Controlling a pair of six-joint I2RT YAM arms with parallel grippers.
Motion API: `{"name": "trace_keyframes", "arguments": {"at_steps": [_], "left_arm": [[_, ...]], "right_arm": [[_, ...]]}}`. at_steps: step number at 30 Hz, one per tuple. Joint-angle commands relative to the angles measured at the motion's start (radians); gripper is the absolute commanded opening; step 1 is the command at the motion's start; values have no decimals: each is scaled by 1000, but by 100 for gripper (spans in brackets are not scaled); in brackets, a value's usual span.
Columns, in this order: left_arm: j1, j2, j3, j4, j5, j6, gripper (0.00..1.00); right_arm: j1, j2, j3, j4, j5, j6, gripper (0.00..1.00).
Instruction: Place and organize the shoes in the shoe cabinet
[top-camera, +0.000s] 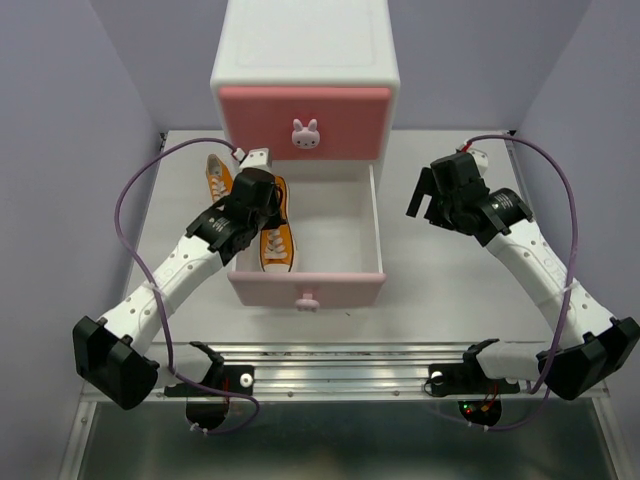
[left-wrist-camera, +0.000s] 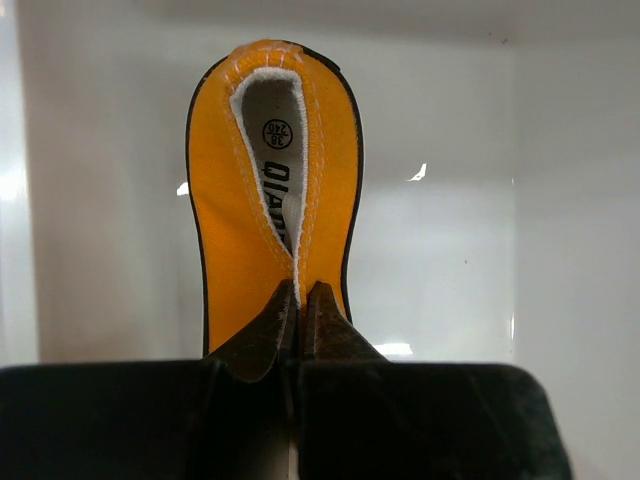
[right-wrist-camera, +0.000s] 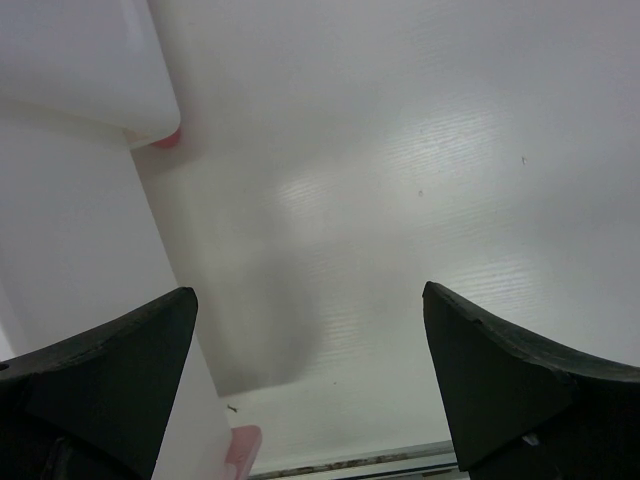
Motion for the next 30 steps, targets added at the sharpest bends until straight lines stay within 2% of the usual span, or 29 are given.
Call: {"name": "trace_keyframes", "arguments": {"at_steps": [1,30], "left_arm": [[-4,-20,-1,103,-8,22,0],[4,77,-94,143,-65,21,0]], "right_arm": [[-7,-34,-10,29,36,24,100],[-7,-9,-1,14,47,-53,100]]}}
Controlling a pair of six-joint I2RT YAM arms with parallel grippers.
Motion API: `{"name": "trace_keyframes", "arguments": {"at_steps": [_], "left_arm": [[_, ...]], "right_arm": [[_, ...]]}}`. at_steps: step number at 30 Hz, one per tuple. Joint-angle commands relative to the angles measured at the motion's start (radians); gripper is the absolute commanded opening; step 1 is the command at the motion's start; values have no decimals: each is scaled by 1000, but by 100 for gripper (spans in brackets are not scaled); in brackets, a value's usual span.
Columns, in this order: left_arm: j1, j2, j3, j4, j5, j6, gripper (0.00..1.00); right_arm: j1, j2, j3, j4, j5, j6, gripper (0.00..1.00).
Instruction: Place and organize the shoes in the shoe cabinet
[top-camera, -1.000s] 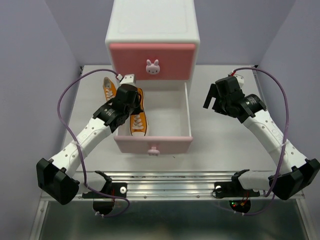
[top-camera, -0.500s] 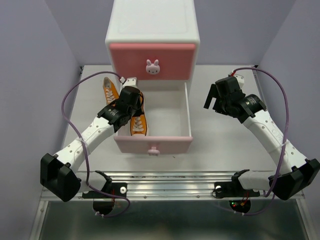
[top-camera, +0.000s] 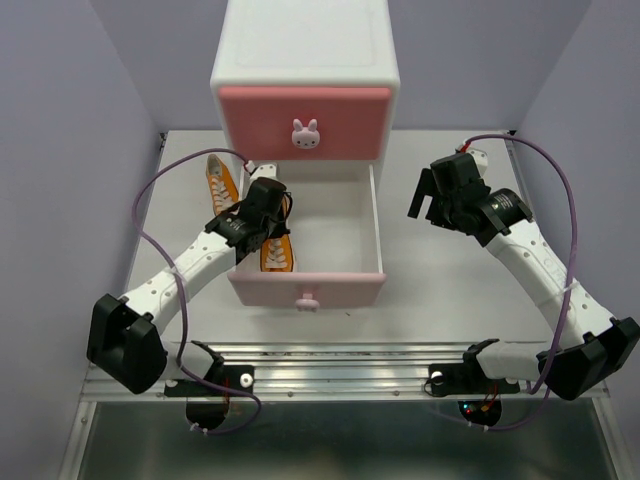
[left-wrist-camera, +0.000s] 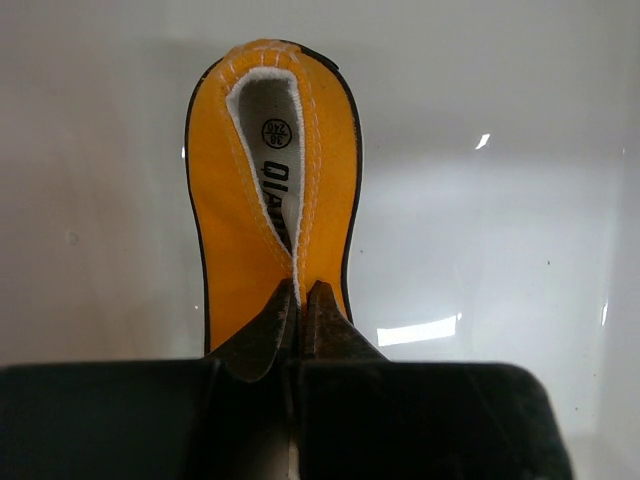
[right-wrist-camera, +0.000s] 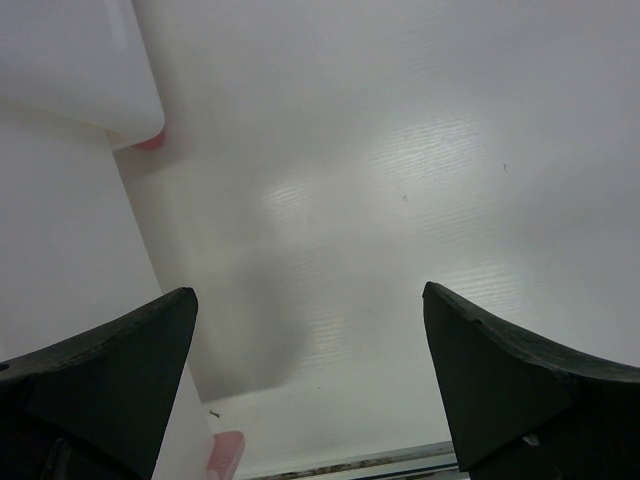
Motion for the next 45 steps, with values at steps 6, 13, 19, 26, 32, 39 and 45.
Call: {"name": "trace_keyframes", "arguments": {"at_steps": [6,13,19,26,32,39,45], "left_arm": [[17,24,11,85,-34,35,0],[34,51,16,92,-39,35,0],[42,91,33,86,-40,62,4],[42,114,48,94,-27,68,33],[42,123,65,94,-20,87,45],[44,106,95,80,-14,98,60],[44,71,112,66,6,102,79]], "right_arm": [[-7,-3,12,3,10,-15,100],[-7,0,18,1,27,-15,100],[-7,6,27,1,29,-15,100],[-7,6,29,1,33,-10,100],[-16,8,30,1,35,-9,100],[-16,8,36,1,36,-4,100],[-16,10,42,1,32,0,100]]}}
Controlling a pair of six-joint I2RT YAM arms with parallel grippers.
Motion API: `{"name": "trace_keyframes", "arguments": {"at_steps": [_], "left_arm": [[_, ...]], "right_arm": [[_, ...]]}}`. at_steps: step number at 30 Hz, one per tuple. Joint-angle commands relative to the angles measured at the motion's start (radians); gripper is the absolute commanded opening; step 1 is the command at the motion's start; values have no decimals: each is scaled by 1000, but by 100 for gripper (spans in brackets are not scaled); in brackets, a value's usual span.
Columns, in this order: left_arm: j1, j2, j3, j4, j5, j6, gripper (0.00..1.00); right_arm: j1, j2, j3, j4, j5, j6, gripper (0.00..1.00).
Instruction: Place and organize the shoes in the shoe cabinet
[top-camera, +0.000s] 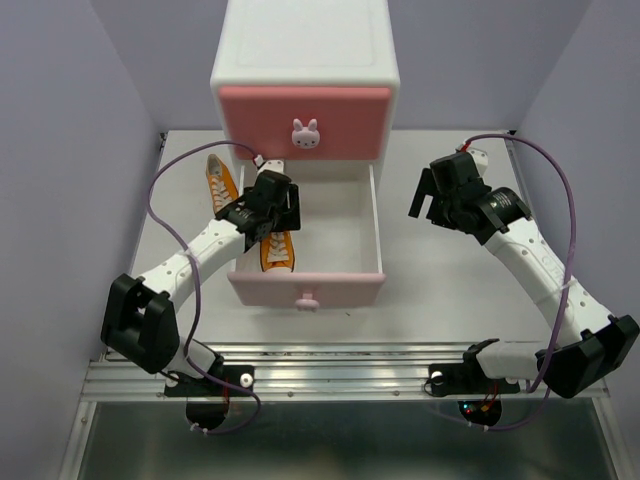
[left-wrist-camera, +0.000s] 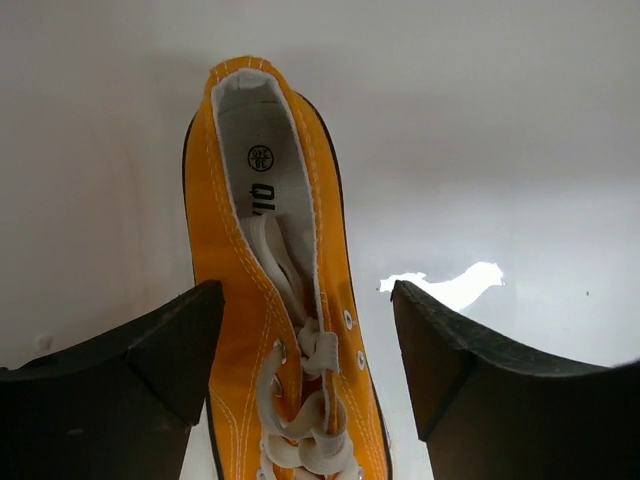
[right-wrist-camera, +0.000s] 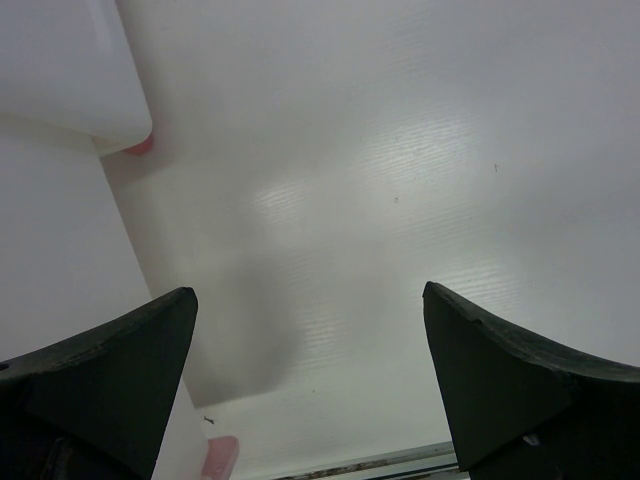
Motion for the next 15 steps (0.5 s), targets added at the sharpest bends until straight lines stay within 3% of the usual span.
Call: {"name": "trace_keyframes", "arguments": {"at_steps": [1,2,15], "left_arm": [[6,-56,68,23,1,25,79],[6,-67,73,20,6,35,98],[4,-151,183,-22,101,49,99]], "right_arm": [[-8,0,44,5,18,3,100],[-8,0,44,3,18,11,100],[-8,-20,56,-1,24,31,100]]}}
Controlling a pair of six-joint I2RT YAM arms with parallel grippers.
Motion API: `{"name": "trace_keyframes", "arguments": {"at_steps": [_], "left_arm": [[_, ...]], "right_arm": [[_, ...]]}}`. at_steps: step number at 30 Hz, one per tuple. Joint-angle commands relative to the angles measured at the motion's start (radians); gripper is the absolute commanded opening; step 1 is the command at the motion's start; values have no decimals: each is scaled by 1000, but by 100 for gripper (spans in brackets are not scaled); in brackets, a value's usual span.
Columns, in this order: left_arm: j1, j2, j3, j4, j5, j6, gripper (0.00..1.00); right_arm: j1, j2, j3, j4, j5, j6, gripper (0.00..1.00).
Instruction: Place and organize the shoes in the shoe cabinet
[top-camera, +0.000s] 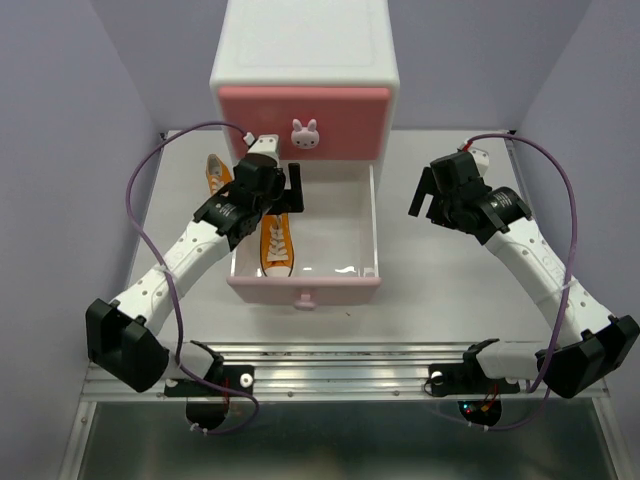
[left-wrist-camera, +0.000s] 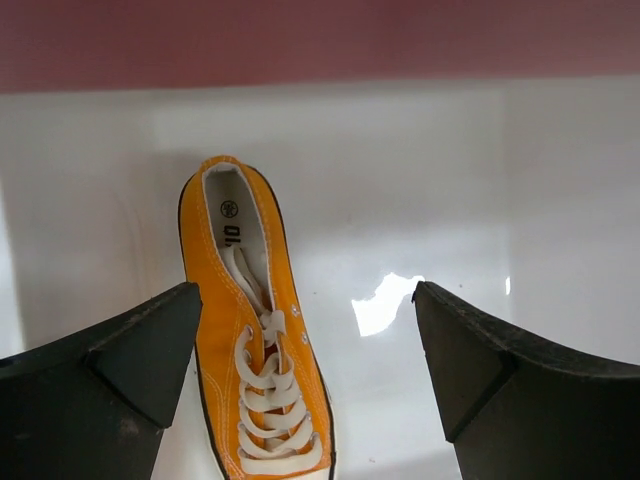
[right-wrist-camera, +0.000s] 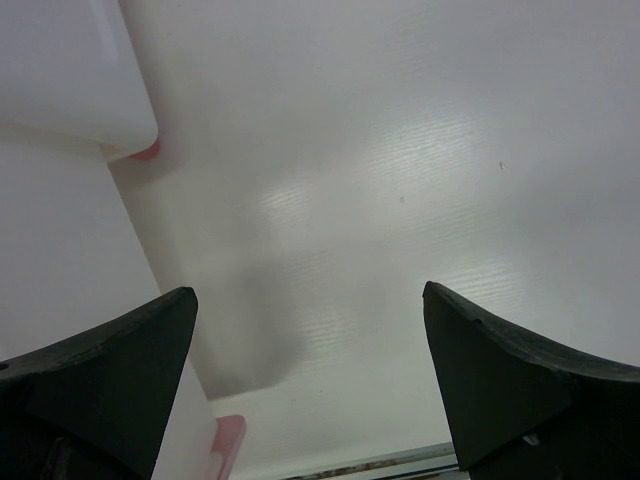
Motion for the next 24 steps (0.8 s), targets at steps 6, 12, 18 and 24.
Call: {"name": "trace_keyframes", "arguments": {"at_steps": [6,12,18,24], "left_arm": [[2,-104,213,-75,83,-29,99],[4,-172,365,-222,9,-69,99],[18,-241,411,-397,-155,-150,99],[204,-241,355,-353,-83,-160,99]], "right_arm": [[-8,-22,58,14,24,3,100],[-8,-26,60,19,36,-11,100],[-8,-25,67,23,44,-25,100],[-8,-3,83,28,38,-43,100]]}}
